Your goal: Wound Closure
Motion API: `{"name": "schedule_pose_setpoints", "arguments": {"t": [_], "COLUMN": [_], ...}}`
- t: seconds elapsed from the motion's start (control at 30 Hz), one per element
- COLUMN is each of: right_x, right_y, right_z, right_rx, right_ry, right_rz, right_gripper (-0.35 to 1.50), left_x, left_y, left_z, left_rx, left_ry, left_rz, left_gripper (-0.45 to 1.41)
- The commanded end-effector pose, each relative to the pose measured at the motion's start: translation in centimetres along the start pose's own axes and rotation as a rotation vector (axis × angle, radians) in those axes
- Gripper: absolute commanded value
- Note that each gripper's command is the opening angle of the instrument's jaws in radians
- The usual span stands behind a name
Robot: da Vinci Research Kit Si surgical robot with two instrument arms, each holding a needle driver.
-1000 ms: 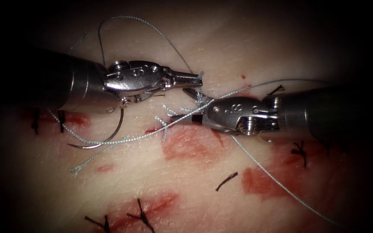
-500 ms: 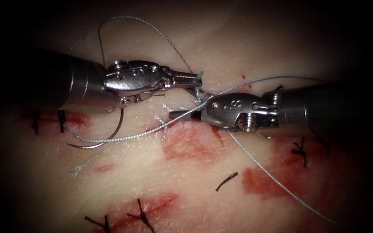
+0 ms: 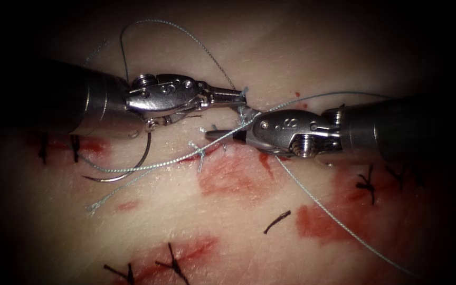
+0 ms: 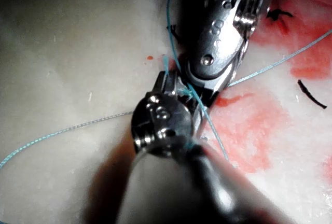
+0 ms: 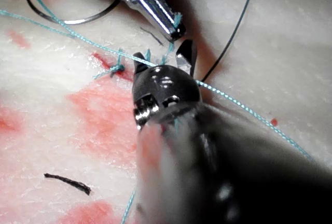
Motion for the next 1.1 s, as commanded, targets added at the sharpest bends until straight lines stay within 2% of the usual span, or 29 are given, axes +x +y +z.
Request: {"name": "schedule_pose_setpoints", "arguments": {"t": [0.03,0.07,0.13,0.17,0.23,0.27,0.3,0.33,0.37,0.9,0.93,1.0,1.03,1.1], "right_x": [0.00,0.00,0.01,0.01,0.01,0.01,0.00,0.00,0.00,-0.03,-0.01,-0.01,0.00,0.01], "right_y": [-0.04,-0.04,-0.04,-0.04,-0.04,-0.04,-0.04,-0.04,-0.05,-0.06,-0.05,-0.05,-0.05,-0.06], "right_z": [0.08,0.08,0.08,0.08,0.08,0.08,0.08,0.07,0.07,0.04,0.02,-0.02,-0.05,-0.09], "right_rx": [0.002,0.002,0.002,0.002,0.002,0.002,-0.001,0.006,0.009,0.034,0.036,0.039,0.042,0.046], "right_ry": [0.001,0.001,0.001,0.004,0.004,0.004,0.004,0.005,0.005,0.008,0.011,0.011,0.012,0.012], "right_rz": [-0.001,-0.001,-0.001,0.005,0.023,0.023,0.023,0.022,0.022,0.048,0.050,0.050,0.051,0.051], "right_gripper": [0.93,0.86,0.61,0.37,0.10,0.10,-0.01,-0.25,-0.33,-0.35,-0.06,-0.11,-0.08,0.26], "left_x": [-0.04,-0.04,-0.04,-0.04,-0.04,-0.04,-0.04,-0.04,-0.03,0.01,0.01,0.03,0.04,0.06], "left_y": [-0.01,-0.01,-0.01,-0.01,-0.01,-0.01,-0.01,-0.01,-0.01,-0.03,-0.04,-0.06,-0.08,-0.11], "left_z": [0.06,0.06,0.06,0.06,0.06,0.06,0.06,0.06,0.06,-0.03,-0.06,-0.12,-0.16,-0.25], "left_rx": [0.000,0.000,0.000,0.000,0.000,0.000,0.000,0.000,0.000,0.014,0.016,0.022,0.028,0.042], "left_ry": [0.000,0.000,0.000,0.000,0.000,0.000,0.000,0.000,0.000,0.004,0.005,0.006,0.008,0.011], "left_rz": [-0.001,-0.001,-0.001,-0.001,-0.001,-0.001,-0.001,-0.001,-0.001,-0.006,-0.007,-0.008,-0.009,-0.013], "left_gripper": [-0.45,-0.45,-0.45,-0.45,-0.45,-0.45,-0.45,-0.45,-0.45,-0.45,-0.45,-0.45,-0.45,-0.45]}}
